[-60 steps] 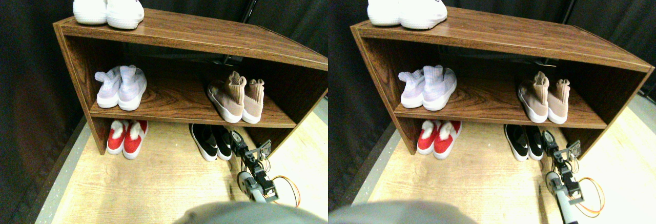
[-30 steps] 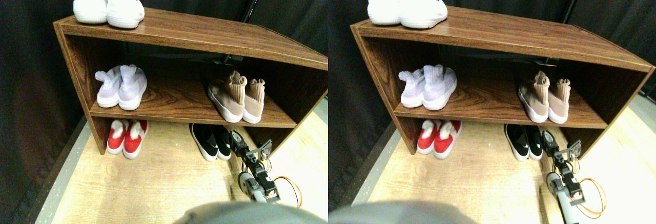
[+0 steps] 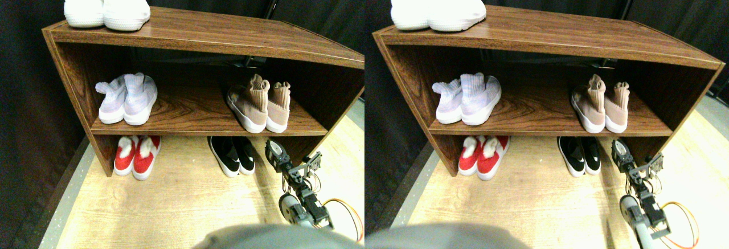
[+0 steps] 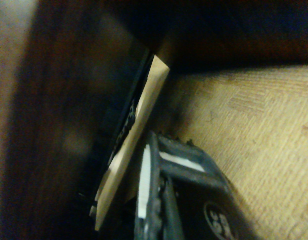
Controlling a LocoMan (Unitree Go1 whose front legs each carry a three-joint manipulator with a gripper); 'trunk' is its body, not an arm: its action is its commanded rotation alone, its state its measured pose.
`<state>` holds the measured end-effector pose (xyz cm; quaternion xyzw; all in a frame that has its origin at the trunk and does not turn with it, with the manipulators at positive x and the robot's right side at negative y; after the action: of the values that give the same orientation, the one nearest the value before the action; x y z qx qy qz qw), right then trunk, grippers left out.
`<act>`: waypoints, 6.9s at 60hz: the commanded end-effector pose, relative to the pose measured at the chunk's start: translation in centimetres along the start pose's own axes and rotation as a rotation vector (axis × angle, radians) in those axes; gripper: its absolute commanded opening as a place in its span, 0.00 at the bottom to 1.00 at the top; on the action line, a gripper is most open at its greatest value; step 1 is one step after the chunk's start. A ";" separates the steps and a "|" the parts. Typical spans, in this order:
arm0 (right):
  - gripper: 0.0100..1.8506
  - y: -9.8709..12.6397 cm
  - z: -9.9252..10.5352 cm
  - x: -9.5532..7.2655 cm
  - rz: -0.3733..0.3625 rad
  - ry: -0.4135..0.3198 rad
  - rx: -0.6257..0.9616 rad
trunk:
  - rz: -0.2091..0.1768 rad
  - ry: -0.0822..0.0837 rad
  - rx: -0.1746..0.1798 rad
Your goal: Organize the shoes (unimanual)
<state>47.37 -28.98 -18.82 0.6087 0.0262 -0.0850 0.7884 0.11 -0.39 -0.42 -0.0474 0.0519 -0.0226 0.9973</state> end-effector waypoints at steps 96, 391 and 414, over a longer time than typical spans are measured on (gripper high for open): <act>0.03 9.5 -2.2 -13.3 0.430 0.157 -0.131 | -0.015 -0.142 -0.022; 0.03 11.9 6.8 -7.2 0.366 -0.148 -0.130 | -0.038 -0.094 -0.004; 0.03 11.0 6.6 0.1 0.256 -0.144 -0.044 | -0.025 -0.094 -0.012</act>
<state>48.25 -32.58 -6.70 0.5817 -0.0964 -0.0224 0.8074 -0.11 -0.53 -0.41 -0.0420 0.0042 -0.0368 0.9984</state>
